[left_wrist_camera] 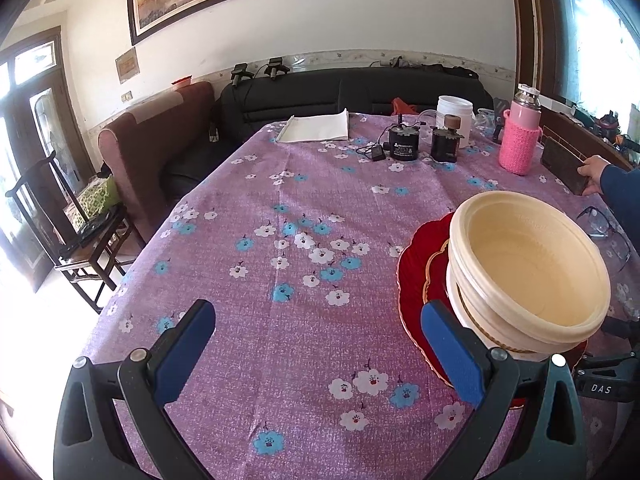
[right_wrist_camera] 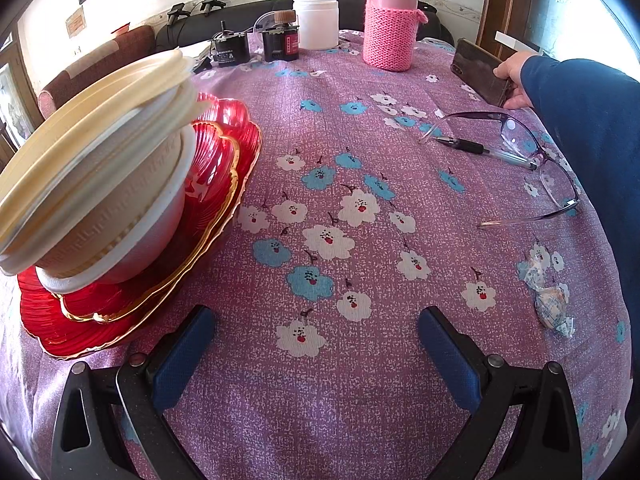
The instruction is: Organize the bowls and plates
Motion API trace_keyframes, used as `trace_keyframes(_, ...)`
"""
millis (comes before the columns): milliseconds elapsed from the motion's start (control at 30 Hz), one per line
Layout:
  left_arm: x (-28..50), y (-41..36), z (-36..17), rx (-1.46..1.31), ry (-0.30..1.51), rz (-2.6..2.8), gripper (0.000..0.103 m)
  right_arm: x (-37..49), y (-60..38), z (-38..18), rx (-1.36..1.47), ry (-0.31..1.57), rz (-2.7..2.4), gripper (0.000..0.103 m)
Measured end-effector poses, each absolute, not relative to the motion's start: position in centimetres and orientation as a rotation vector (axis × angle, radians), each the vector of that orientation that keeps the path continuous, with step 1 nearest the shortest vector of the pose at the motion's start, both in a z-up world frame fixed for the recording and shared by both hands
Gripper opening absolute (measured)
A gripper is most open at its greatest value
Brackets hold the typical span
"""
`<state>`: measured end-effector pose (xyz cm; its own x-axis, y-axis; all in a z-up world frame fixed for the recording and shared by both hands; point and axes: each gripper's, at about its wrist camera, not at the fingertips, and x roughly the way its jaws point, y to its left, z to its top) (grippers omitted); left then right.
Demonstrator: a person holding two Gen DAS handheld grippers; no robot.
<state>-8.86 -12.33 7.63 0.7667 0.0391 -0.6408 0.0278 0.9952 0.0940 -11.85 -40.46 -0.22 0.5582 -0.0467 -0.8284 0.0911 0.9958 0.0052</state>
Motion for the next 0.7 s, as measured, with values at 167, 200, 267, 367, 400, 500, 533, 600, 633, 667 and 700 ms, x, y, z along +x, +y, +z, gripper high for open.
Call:
trace_keyframes(167, -8.91, -12.41, 7.45, 0.100, 0.704, 0.004, 0.103, -11.84, -40.47, -0.21, 0.049, 0.975, -0.081, 0.102)
trace_keyframes(200, -8.93, -12.40, 7.45, 0.100, 0.703, 0.002, 0.103, -11.84, -40.47, -0.21, 0.049, 0.976, -0.081, 0.102)
trace_keyframes(267, -9.02, -12.30, 7.54, 0.096, 0.696, 0.004, 0.103, -11.84, -40.47, -0.21, 0.049, 0.976, -0.081, 0.102)
trace_keyframes(367, -9.07, -12.18, 7.65, 0.089, 0.691, 0.000, 0.103, -11.84, -40.46, -0.22, 0.050, 0.976, -0.081, 0.102)
trace_keyframes(400, -9.08, -12.17, 7.73, 0.088, 0.689, -0.001, 0.103, -11.85, -40.45, -0.22, 0.050, 0.976, -0.081, 0.102)
trace_keyframes(500, -9.14, -11.98, 7.85, 0.080, 0.684, -0.009, 0.103, -11.84, -40.48, -0.21, 0.049, 0.976, -0.081, 0.102)
trace_keyframes(533, -9.14, -11.93, 7.87, 0.074, 0.684, -0.014, 0.103, -11.84, -40.47, -0.21, 0.049, 0.976, -0.081, 0.102)
trace_keyframes(600, -9.19, -11.98, 7.88, 0.072, 0.684, -0.020, 0.103, -11.83, -40.47, -0.20, 0.050, 0.976, -0.081, 0.102)
trace_keyframes(633, -9.19, -11.98, 7.90, 0.073, 0.683, -0.019, 0.103, -11.84, -40.45, -0.21, 0.049, 0.976, -0.081, 0.102)
trace_keyframes(667, -9.25, -11.99, 7.94, 0.074, 0.680, -0.021, 0.103, -11.84, -40.47, -0.20, 0.050, 0.976, -0.081, 0.102)
trace_keyframes(700, -9.32, -11.99, 7.97, 0.074, 0.678, -0.023, 0.103, -11.86, -40.45, -0.20, 0.049, 0.976, -0.081, 0.102)
